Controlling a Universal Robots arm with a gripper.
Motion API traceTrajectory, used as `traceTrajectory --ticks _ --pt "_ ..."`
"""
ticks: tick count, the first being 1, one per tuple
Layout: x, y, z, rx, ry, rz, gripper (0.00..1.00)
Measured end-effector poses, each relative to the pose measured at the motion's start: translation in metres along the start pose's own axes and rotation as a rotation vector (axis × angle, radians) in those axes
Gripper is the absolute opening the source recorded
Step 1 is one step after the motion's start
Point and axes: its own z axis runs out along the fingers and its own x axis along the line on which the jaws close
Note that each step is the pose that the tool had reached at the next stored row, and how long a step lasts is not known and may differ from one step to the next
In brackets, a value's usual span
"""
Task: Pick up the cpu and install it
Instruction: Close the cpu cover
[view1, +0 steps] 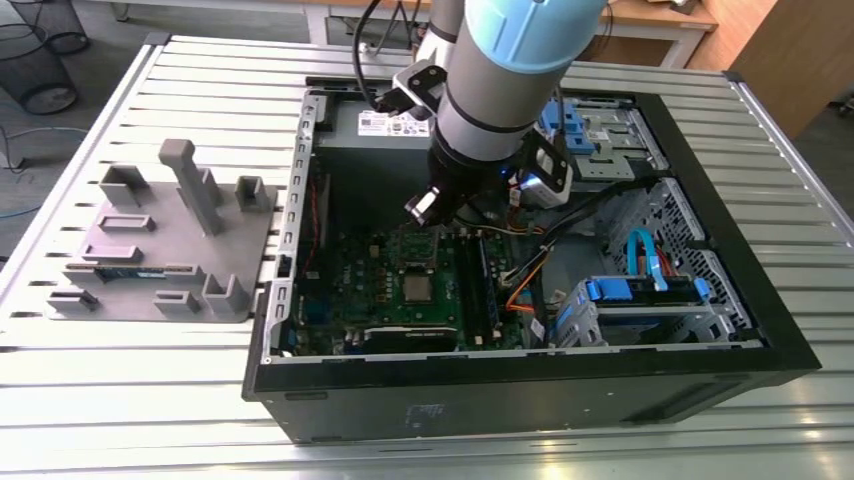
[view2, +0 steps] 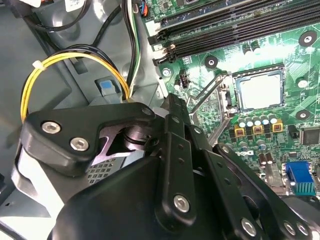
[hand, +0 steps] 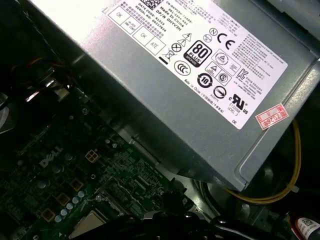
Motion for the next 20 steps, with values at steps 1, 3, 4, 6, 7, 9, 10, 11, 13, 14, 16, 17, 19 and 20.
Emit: traceTrajectory --ticks 1,3,4,6,7,9,10,11,13,14,16,17,19,20 --pt "0.0 -0.0001 -0.0001 0.0001 0.0003 0.0 0.11" --pt "0.0 -0.0002 -0.0007 -0.0001 0.0004 -0.001 0.11" --pt "-0.0002 -0.0003 -0.0012 -0.0001 0.0005 -0.001 0.11" --pt "-0.0005 -0.0004 -0.0022 -0.0003 0.0004 -0.001 0.11" --pt "-0.0006 -0.0005 -0.0025 -0.0004 0.0003 -0.001 0.11" --pt "-0.0005 -0.0007 -0.0032 -0.0004 0.0003 -0.001 0.11" --pt "-0.0004 -0.0009 -0.0036 -0.0003 0.0005 -0.001 0.11" --pt "-0.0003 -0.001 -0.004 -0.0003 0.0005 -0.002 0.11" --pt "0.0001 -0.0014 -0.0046 -0.0004 0.0006 -0.002 0.11" --pt "0.0003 -0.0016 -0.005 -0.0004 0.0008 -0.002 0.11" --pt "0.0006 -0.0019 -0.0057 -0.0006 0.001 -0.004 0.11" --pt "0.0007 -0.002 -0.006 -0.0007 0.001 -0.004 0.11" --pt "0.0009 -0.0022 -0.0068 -0.0008 0.0012 -0.005 0.11" --pt "0.0011 -0.0023 -0.0072 -0.0009 0.0014 -0.006 0.11"
